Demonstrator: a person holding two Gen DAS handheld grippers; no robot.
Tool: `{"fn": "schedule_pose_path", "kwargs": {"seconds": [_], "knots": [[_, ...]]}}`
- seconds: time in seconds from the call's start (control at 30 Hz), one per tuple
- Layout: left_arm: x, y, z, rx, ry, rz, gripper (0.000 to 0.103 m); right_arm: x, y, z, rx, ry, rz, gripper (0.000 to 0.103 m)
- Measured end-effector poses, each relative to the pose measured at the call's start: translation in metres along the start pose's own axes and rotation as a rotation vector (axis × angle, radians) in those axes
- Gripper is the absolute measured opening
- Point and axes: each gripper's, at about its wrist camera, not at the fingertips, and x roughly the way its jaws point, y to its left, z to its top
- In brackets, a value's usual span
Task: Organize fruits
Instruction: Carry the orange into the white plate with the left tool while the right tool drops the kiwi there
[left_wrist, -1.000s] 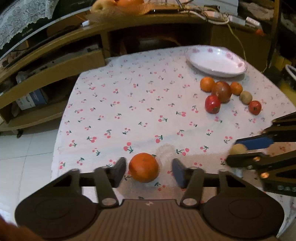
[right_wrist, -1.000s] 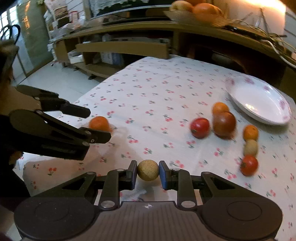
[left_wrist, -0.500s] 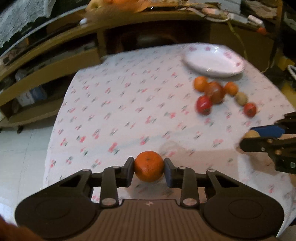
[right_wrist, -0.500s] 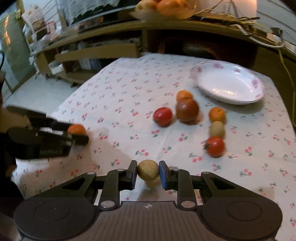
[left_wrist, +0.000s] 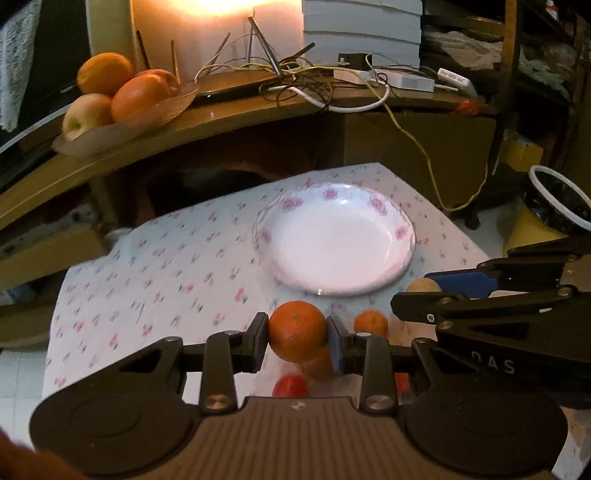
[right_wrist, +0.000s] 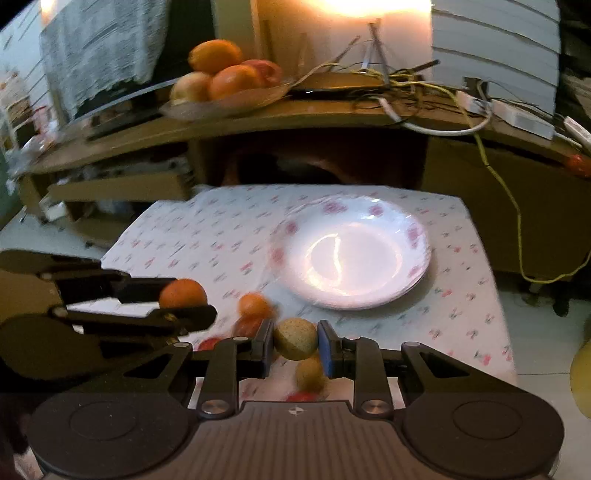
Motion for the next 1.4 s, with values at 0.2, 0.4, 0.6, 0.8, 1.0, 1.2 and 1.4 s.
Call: {"fn": "schedule_pose_path", "kwargs": {"seconds": [0.2,0.4,0.6,0.8,1.0,1.2,1.4], "knots": [[0.034,-0.004,0.022,-0.009,0.006,-0.010,0.038,0.026,-0.026,0.018,0.045,0.012,-0.027,0.027],[0.061,0.000,0.034,-0.017,0.020,-0.020,0.038,0.052,-0.038,0.031,0.053,0.022,-0.049,0.027],[0.079,-0.008,0.036,0.019,0.031,-0.007,0.038,0.071,-0.045,0.027,0.022,0.057,-0.085,0.027],[0.087,-0.010,0.036,0.014,0.041,-0.002,0.038,0.077,-0.047,0.027,0.011,0.062,-0.096,0.027],[0.091,-0.007,0.037,-0.006,0.047,-0.016,0.038,0.081,-0.049,0.028,0.022,0.066,-0.090,0.028],[0.091,-0.008,0.037,0.000,0.050,-0.013,0.040,0.080,-0.049,0.028,0.024,0.058,-0.099,0.029],[0.091,-0.006,0.037,-0.015,0.052,-0.013,0.044,0.078,-0.051,0.030,0.039,0.048,-0.098,0.031]]}}
